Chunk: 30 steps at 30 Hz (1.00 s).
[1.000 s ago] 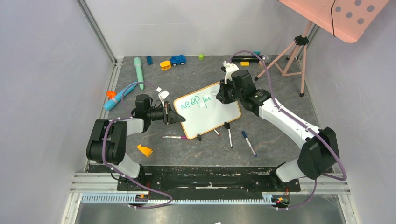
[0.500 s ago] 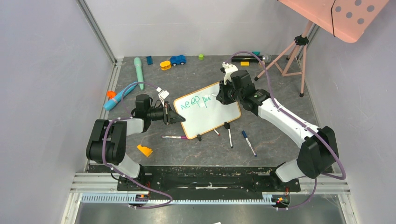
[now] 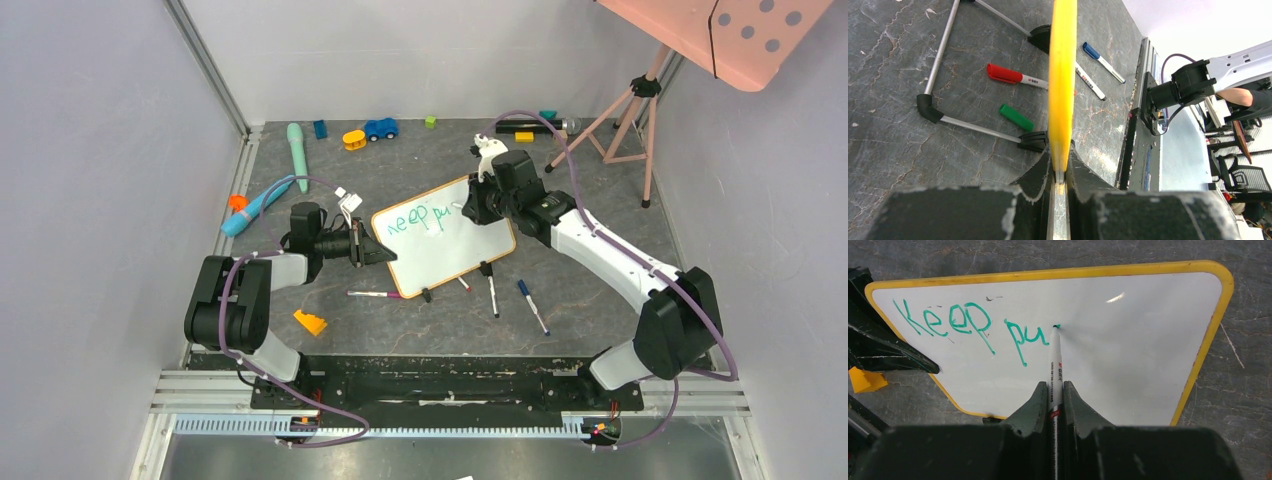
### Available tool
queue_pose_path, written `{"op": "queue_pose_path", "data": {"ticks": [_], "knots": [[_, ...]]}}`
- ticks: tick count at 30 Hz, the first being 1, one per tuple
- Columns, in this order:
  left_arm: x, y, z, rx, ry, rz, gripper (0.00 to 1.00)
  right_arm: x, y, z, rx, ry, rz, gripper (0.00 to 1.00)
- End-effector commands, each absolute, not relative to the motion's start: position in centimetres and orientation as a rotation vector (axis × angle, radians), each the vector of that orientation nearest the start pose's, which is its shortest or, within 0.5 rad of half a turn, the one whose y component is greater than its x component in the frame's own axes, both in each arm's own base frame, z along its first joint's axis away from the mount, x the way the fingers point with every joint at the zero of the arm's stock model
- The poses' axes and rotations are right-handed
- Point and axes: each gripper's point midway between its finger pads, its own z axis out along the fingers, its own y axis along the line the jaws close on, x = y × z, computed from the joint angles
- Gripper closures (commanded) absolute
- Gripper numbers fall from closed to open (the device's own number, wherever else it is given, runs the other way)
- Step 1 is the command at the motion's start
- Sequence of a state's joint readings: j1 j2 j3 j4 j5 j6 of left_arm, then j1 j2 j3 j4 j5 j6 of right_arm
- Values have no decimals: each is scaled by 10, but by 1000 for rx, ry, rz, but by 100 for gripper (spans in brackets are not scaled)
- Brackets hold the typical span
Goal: Write a sentence on the whiteboard
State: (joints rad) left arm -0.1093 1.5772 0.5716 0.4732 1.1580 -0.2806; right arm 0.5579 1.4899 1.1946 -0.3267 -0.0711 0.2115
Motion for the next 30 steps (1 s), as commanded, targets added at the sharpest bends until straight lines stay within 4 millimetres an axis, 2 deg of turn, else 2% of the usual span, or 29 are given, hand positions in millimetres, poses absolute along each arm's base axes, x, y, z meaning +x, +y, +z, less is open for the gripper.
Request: {"op": "queue_pose_path", "data": {"ticks": [1,9,17,30], "knots": [[276,-200,110,600,1938,-1453,98,359,255,200,-453,2139,555,100],[276,-200,109,598,1940,-1454,98,349,249,189,-447,2162,552,100],[275,-200,109,598,1940,-1452,98,352,230,184,-387,2195,443,100],[276,-200,109,598,1940,-1452,98,340,238,179,-418,2193,522,100]]}}
